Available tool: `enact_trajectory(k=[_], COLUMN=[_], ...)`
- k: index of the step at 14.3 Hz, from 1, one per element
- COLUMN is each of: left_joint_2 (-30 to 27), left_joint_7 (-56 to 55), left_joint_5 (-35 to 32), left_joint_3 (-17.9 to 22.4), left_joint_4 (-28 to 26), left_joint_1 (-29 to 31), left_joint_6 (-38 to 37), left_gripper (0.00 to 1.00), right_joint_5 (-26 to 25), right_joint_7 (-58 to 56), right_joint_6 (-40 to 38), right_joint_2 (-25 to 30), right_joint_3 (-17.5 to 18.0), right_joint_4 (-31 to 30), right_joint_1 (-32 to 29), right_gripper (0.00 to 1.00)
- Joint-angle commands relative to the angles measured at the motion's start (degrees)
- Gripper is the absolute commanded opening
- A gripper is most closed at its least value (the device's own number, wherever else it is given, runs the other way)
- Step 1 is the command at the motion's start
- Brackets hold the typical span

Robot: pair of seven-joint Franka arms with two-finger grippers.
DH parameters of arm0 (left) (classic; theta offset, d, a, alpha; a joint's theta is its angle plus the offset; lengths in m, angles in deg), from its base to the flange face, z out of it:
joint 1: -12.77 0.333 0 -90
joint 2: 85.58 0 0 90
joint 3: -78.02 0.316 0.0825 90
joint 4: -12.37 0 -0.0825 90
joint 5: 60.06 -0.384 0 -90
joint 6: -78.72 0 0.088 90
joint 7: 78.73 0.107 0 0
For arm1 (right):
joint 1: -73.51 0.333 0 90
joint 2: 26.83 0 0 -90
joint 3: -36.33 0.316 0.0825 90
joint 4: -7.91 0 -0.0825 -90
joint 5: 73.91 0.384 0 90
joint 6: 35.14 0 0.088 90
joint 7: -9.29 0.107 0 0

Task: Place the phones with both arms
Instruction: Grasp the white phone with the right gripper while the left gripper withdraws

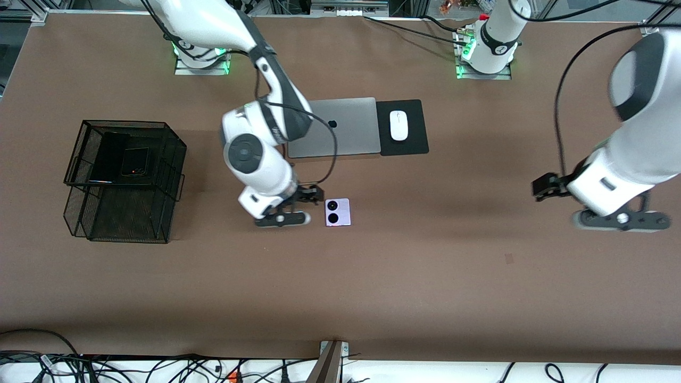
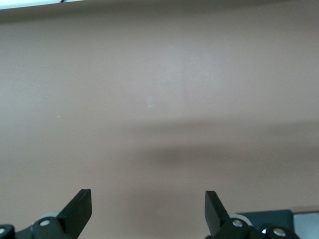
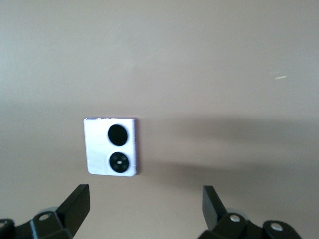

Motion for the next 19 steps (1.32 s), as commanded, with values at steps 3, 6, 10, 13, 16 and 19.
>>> enact_trajectory(k=[3,6,10,13,16,19], left_joint_2=[-12.05,-15.93,-19.80,-22.87,-24.55,-26.83], left_joint_7=[6.26,6.45,7.06,7.06,7.15,7.06], left_joint_5=[0.48,0.48,0.66,1.09,2.15,3.29], left_joint_3=[-0.62,-0.62,-0.79,-0.88,-1.14,-1.06], left_joint_4=[-12.55,-17.04,-20.47,-23.11,-25.39,-27.68], left_joint_1=[2.56,2.92,3.62,3.71,3.62,3.71], left_joint_6=[-0.01,0.78,2.72,2.63,2.80,4.03], left_gripper=[1.00,1.00,1.00,1.00,1.00,1.00], right_joint_5=[-3.17,-3.53,-5.28,-5.37,-5.37,-6.16], right_joint_7=[0.60,-0.01,-0.37,-0.80,-1.07,-1.07], right_joint_6=[2.75,7.51,8.13,10.40,12.79,12.79], right_joint_2=[-9.04,-12.73,-13.44,-14.58,-15.46,-15.73], right_joint_3=[0.61,0.70,0.70,0.70,0.79,0.70], right_joint_4=[9.10,11.13,11.31,11.31,11.22,10.96], right_joint_1=[1.85,2.29,4.05,4.66,4.75,4.75], right_gripper=[1.00,1.00,1.00,1.00,1.00,1.00])
